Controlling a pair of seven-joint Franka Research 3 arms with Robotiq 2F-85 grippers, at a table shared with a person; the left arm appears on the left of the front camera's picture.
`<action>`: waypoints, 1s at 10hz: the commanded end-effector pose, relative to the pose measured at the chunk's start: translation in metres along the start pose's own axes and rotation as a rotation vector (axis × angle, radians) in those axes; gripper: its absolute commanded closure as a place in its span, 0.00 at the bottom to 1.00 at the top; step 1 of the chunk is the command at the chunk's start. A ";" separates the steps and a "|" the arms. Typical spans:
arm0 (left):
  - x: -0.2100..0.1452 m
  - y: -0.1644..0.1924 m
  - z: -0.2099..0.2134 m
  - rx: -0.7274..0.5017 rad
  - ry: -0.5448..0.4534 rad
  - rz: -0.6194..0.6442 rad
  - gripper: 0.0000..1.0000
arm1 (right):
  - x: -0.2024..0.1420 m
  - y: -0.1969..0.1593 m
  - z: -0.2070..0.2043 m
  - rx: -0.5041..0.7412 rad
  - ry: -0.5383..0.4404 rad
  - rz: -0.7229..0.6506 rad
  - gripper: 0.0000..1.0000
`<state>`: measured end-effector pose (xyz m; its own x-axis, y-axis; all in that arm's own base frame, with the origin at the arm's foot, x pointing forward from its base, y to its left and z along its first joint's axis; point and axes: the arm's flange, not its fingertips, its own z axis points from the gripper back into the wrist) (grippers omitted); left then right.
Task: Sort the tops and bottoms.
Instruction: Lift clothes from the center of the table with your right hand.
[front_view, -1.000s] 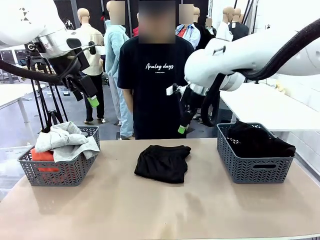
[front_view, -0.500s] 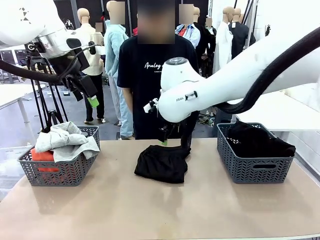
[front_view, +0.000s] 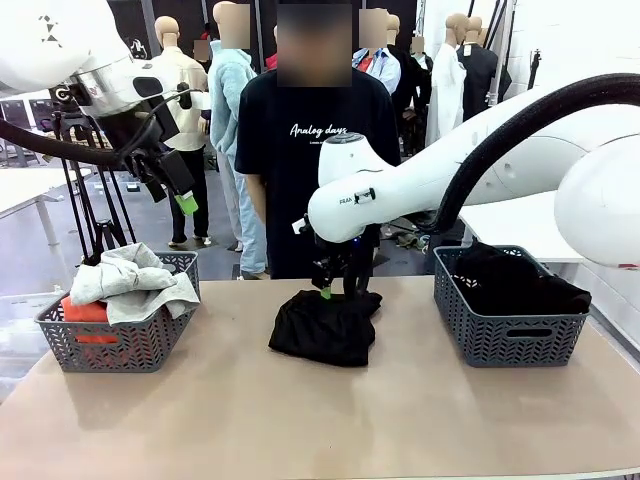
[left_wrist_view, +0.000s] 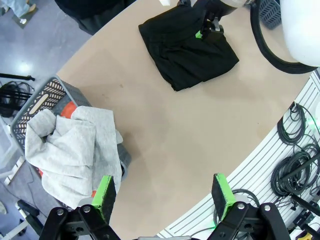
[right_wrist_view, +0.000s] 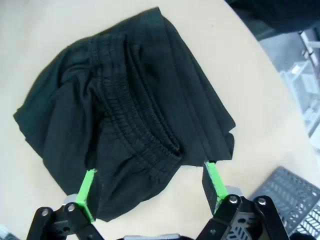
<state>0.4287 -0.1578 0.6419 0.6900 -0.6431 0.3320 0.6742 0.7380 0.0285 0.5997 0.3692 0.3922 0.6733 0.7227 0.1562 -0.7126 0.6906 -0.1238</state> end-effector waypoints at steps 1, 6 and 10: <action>-0.001 0.000 0.001 0.002 -0.002 0.000 0.00 | -0.007 0.000 0.003 -0.032 0.007 0.023 0.00; -0.001 0.000 0.001 0.002 -0.002 0.000 0.00 | 0.001 0.029 0.008 -0.120 -0.012 -0.169 0.00; -0.001 0.000 0.001 0.002 -0.002 0.000 0.00 | 0.002 0.032 0.001 -0.045 0.074 -0.361 0.00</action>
<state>0.4287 -0.1578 0.6419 0.6900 -0.6432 0.3321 0.6742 0.7380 0.0285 0.5793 0.3921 0.3919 0.8655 0.4758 0.1569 -0.4609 0.8789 -0.1229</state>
